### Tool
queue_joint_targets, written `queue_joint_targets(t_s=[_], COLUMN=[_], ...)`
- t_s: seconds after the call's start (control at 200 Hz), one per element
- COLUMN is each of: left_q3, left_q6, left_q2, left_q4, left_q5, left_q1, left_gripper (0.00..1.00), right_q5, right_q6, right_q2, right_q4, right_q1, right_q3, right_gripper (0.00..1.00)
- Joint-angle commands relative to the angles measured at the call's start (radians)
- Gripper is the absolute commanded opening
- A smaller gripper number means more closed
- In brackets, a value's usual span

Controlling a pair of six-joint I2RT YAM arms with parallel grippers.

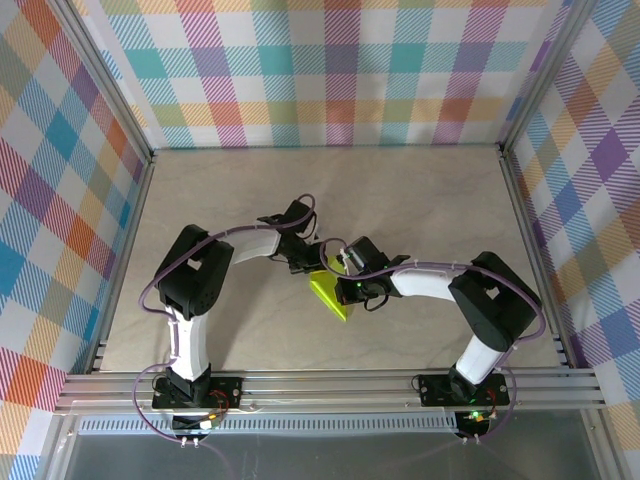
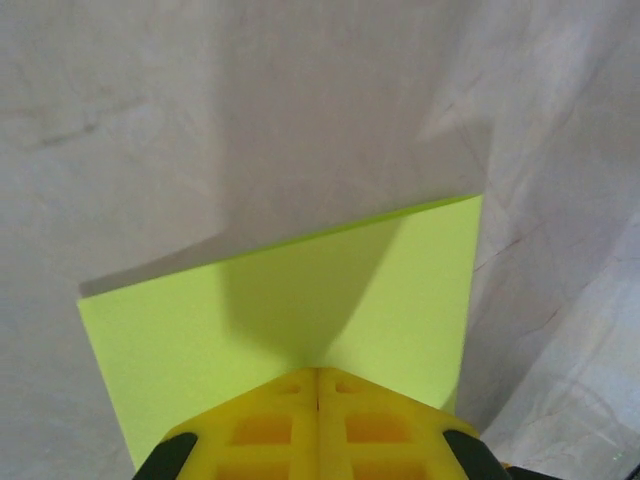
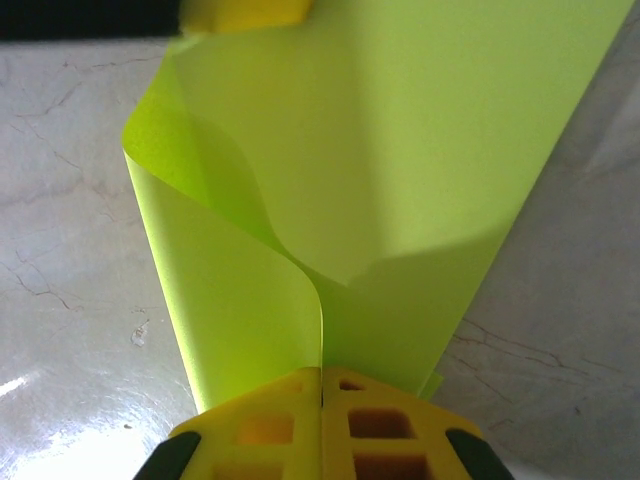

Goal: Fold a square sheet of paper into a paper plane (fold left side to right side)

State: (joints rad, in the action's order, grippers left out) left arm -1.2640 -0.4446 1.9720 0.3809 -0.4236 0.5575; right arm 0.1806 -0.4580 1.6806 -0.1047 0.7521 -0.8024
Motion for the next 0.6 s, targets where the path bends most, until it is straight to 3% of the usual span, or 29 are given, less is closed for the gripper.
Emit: queue_joint_targets(t_s=[0.0, 0.165, 0.36, 0.595], left_q3=[-0.051, 0.03, 0.292, 0.448], left_q6=[0.037, 0.019, -0.086, -0.176], left_q2=[-0.023, -0.13, -0.289, -0.392], left_q4=[0.047, 0.002, -0.254, -0.406], left_q5=[0.012, 0.002, -0.123, -0.146], left_q1=[-0.017, -0.022, -0.019, 0.014], left_gripper=[0.07, 0.08, 0.09, 0.12], right_q5=[-0.017, -0.005, 0.001, 0.003], right_q6=[-0.012, -0.022, -0.022, -0.017], right_q2=[0.054, 0.063, 0.068, 0.076], right_q4=[-0.055, -0.057, -0.064, -0.073], right_q1=[-0.005, -0.005, -0.007, -0.007], right_q3=[0.039, 0.038, 0.03, 0.023], right_gripper=[0.0, 0.0, 0.0, 0.0])
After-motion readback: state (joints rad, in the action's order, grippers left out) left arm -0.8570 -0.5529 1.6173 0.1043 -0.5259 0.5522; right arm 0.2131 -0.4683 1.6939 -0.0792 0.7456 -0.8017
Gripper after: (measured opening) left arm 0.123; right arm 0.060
